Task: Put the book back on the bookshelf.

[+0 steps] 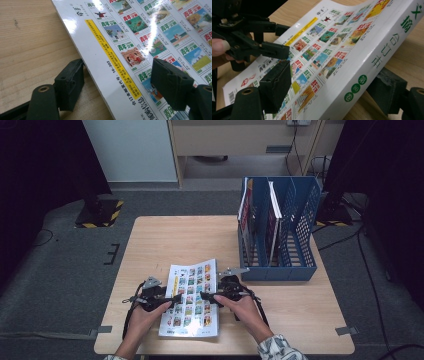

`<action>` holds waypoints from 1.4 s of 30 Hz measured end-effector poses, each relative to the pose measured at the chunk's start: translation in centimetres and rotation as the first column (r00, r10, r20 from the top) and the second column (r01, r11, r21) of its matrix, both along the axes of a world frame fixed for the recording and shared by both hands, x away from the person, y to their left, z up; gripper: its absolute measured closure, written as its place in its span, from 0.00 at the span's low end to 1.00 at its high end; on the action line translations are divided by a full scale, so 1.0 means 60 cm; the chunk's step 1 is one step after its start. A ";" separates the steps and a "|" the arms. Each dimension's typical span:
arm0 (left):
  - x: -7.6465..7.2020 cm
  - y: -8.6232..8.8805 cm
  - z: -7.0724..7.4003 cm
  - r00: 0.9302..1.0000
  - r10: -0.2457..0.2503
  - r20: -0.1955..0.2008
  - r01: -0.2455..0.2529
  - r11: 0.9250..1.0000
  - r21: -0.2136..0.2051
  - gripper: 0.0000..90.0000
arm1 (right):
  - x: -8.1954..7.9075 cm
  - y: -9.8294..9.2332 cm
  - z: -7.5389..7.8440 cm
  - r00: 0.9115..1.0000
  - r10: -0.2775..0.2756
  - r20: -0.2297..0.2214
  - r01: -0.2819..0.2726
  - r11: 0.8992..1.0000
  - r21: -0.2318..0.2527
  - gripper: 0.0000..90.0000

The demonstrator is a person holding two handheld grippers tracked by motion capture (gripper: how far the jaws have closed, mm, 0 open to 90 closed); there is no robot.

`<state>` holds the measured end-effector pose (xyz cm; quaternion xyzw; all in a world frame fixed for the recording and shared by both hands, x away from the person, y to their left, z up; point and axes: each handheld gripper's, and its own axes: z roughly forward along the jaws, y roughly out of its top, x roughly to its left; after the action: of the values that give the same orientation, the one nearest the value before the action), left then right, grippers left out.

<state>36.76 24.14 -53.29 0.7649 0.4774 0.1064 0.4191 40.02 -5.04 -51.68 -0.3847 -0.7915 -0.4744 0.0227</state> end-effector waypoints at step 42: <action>-0.004 -0.008 -0.003 0.999 0.026 0.020 -0.026 1.000 -0.006 0.26 | 0.036 0.072 0.031 0.999 0.008 -0.038 -0.012 0.996 -0.090 0.29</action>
<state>36.51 23.68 -53.49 0.7565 0.4834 0.1180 0.4245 42.17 -0.71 -49.83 -0.3902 -0.8135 -0.4307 0.0226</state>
